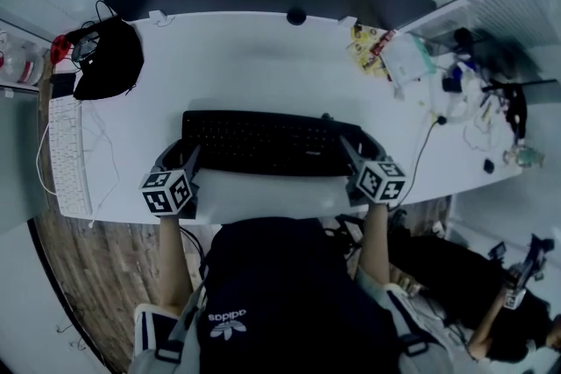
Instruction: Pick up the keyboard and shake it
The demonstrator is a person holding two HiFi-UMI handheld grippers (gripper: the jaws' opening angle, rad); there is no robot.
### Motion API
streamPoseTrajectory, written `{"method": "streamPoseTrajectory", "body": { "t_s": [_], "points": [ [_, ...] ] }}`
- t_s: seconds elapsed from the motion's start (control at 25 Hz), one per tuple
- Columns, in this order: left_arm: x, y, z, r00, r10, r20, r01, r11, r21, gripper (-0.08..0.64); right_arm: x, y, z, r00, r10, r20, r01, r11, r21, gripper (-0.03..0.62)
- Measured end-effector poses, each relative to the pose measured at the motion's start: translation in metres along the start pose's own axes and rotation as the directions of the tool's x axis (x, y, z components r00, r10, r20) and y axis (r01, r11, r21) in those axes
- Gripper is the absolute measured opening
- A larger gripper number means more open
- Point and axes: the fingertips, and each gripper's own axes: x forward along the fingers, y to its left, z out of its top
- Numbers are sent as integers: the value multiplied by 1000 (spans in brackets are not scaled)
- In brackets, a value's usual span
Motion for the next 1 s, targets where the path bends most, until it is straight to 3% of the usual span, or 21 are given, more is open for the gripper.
{"method": "streamPoseTrajectory", "body": {
  "t_s": [0.24,0.44,0.76,1.0],
  "points": [
    [-15,-11,23,991,-49,123,47,999,16,216,-26,13,34,995,19,102,-12,998,-67,249],
    [-35,-20,46,966,-96,239,92,995,30,217,-51,32,67,980,33,197,-7,992,-129,249],
    [-70,-32,94,902,-146,406,117,989,95,216,-91,67,127,938,68,339,15,971,-238,247],
    [-102,-40,130,838,-182,514,118,981,154,216,-126,93,160,882,97,462,49,955,-293,247]
  ]
}}
